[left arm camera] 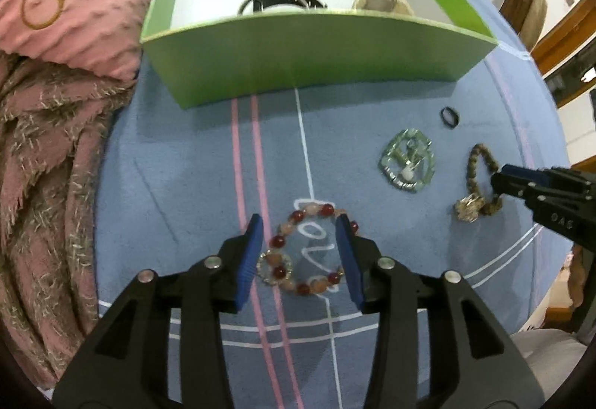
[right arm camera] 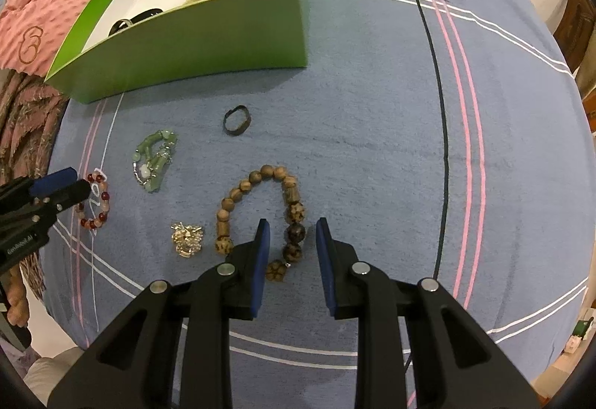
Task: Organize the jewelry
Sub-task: 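Close the left tool on the red bead bracelet while the right tool holds the brown bracelet, then carry the red and brown bead bracelets with both tools into the green box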
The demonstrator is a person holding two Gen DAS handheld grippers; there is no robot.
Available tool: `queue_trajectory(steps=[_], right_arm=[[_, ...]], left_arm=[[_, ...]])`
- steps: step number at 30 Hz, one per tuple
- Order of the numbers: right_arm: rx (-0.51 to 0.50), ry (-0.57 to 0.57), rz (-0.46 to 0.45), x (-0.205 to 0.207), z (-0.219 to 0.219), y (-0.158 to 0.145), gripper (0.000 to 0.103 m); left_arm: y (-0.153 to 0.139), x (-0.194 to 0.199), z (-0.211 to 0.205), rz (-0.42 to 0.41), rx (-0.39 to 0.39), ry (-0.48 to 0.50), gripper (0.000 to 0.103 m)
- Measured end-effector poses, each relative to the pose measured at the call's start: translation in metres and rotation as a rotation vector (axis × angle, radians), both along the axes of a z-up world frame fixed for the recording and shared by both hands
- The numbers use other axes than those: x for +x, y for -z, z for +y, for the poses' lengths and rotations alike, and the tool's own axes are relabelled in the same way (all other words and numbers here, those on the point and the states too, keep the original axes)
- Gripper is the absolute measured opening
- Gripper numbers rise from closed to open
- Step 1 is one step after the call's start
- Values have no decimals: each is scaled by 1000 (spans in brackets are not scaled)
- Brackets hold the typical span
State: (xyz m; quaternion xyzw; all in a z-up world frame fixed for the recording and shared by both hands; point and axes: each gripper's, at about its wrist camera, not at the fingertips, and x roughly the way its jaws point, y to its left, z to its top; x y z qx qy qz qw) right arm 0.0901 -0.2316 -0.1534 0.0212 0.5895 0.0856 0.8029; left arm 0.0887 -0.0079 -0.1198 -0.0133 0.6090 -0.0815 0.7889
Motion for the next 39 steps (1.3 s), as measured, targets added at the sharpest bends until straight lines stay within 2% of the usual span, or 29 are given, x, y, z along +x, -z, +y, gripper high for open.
queue_trajectory(steps=[9, 12, 17, 20, 22, 24, 25, 30, 39], right_arm=[[-10, -18, -4, 2, 4, 2, 26], [-35, -29, -14, 2, 10, 2, 27], [-68, -54, -31, -2, 23, 2, 34], [-98, -69, -43, -4, 31, 2, 34], [-96, -79, -51, -7, 35, 2, 32], [-93, -89, -57, -9, 38, 1, 15], [-89, -92, -56, -10, 40, 1, 11], [-54, -77, -63, -14, 39, -5, 10], [2, -48, -156, -17, 32, -51, 10]], left_arm=[[7, 1, -16, -2, 71, 28, 42], [7, 1, -21, -19, 119, 43, 36], [6, 1, -27, -30, 111, 58, 25], [7, 3, -31, -32, 104, 61, 19], [7, 3, -32, -33, 101, 58, 17], [7, 4, -33, -34, 98, 50, 15], [9, 4, -35, -33, 95, 44, 11], [4, -2, -11, -24, 46, -3, 8], [-39, -1, 4, -128, 14, -22, 8]])
